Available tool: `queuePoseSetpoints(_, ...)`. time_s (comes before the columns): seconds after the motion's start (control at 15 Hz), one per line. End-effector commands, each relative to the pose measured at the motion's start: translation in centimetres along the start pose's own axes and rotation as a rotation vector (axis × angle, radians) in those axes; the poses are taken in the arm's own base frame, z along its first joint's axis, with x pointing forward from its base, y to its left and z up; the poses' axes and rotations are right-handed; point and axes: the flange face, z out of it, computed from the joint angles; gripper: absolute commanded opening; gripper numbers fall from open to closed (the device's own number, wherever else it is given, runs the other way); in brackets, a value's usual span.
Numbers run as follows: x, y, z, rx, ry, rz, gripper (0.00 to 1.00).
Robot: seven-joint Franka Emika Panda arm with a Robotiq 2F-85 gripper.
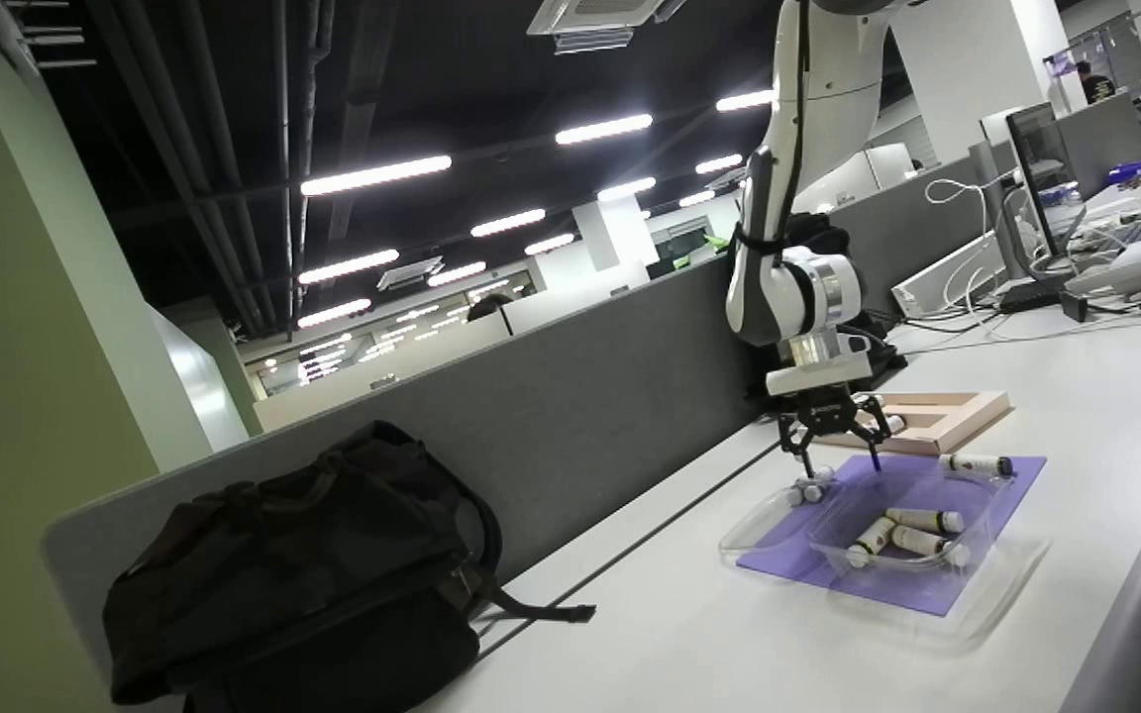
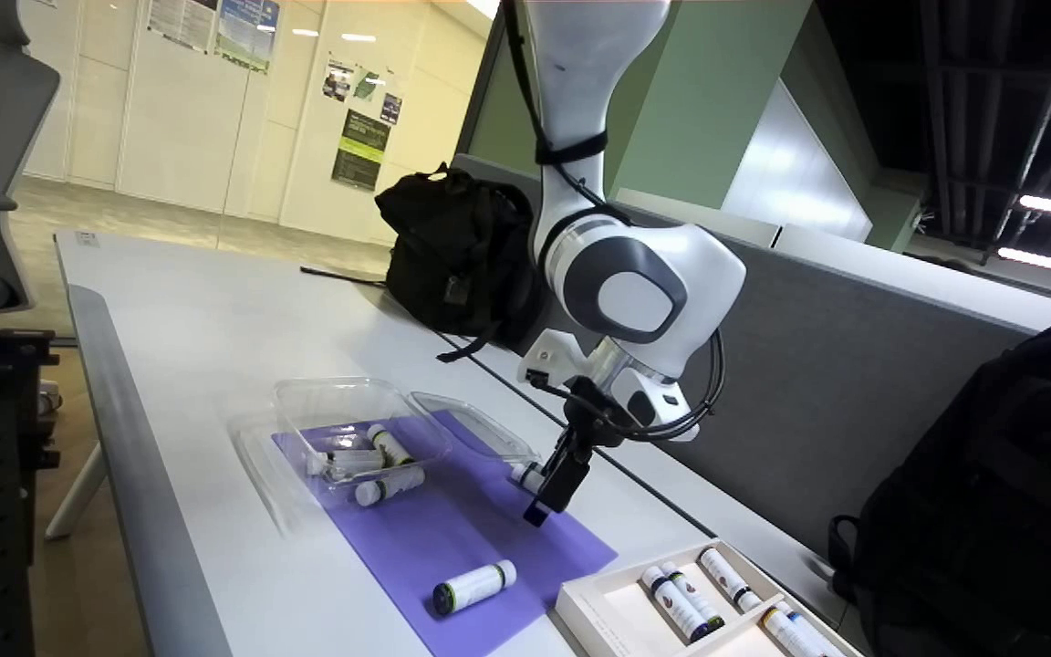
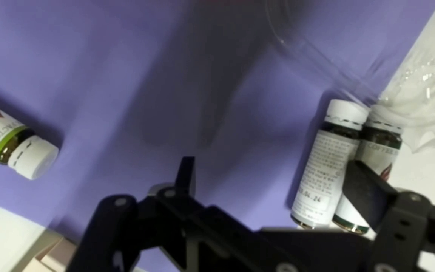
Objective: Remove one bottle from the clear box and put back two more
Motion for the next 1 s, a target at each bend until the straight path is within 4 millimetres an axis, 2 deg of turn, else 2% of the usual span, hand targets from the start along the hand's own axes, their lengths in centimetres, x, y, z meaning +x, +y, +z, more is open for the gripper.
queuePoseSetpoints(0.0, -0.1, 0.4, 0.2, -0.010, 0.014, 0.026, 1.00)
queuePoseSetpoints(0.47, 0.6, -0.1, 0.7, 0.046, 0.095, 0.022, 1.00)
queuePoseSetpoints(0.87, 0.6, 0.5, 1.4, 0.019, 0.087, 0.009, 1.00)
queuePoseSetpoints(0.93, 0.5, 0.5, 1.4, 0.023, 0.085, 0.008, 0.75)
